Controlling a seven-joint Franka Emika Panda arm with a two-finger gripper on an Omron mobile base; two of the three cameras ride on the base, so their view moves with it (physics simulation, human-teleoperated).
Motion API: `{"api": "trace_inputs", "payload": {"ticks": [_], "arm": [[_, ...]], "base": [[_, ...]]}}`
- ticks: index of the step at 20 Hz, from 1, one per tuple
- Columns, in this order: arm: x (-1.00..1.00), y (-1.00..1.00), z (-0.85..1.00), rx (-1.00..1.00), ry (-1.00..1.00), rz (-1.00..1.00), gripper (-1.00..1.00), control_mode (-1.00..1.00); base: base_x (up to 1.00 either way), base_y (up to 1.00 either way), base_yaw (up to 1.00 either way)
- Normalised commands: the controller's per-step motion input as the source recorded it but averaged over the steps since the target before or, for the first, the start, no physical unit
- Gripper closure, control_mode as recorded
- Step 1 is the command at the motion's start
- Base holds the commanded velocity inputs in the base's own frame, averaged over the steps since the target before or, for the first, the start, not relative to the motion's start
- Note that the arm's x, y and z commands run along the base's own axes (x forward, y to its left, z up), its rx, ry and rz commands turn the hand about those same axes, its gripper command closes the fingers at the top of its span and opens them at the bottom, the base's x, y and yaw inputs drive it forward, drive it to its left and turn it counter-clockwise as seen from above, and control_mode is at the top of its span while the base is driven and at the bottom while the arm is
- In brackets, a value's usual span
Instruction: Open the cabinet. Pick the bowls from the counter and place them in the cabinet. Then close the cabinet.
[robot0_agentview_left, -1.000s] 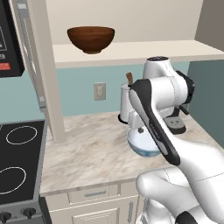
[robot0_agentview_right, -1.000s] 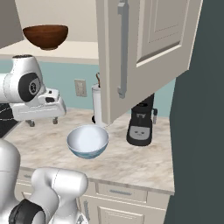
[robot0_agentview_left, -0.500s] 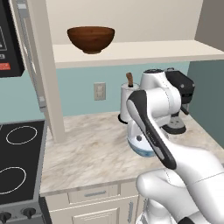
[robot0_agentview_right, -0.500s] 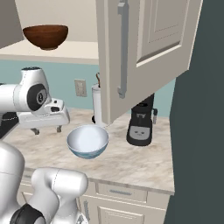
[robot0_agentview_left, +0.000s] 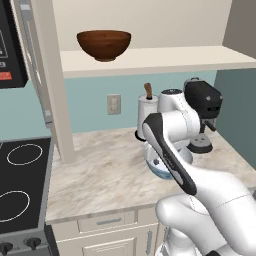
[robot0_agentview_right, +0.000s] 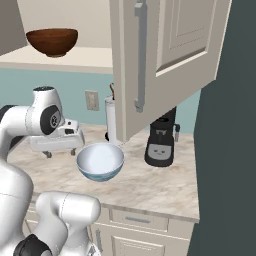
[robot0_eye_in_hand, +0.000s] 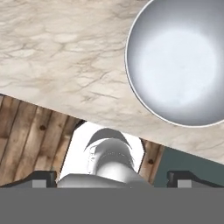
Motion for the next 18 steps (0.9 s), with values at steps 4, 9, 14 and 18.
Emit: {"api": "trace_inputs", "payload": {"ticks": [4,9,14,18], "arm": [[0.34,0.0,-0.14,0.0,-0.08,0.0,-1.0,-1.0],[0.26,0.0,-0.11,0.02,-0.12,0.0,-1.0,-1.0],[0.24,0.0,-0.24,0.01,-0.12,0.0,-1.0,-1.0],[0.23,0.0,-0.31,0.0,-0.11,0.0,-1.0,-1.0]], "base": [[0.0,0.0,0.0],[0.0,0.0,0.0],[0.0,0.0,0.0],[0.0,0.0,0.0]]}}
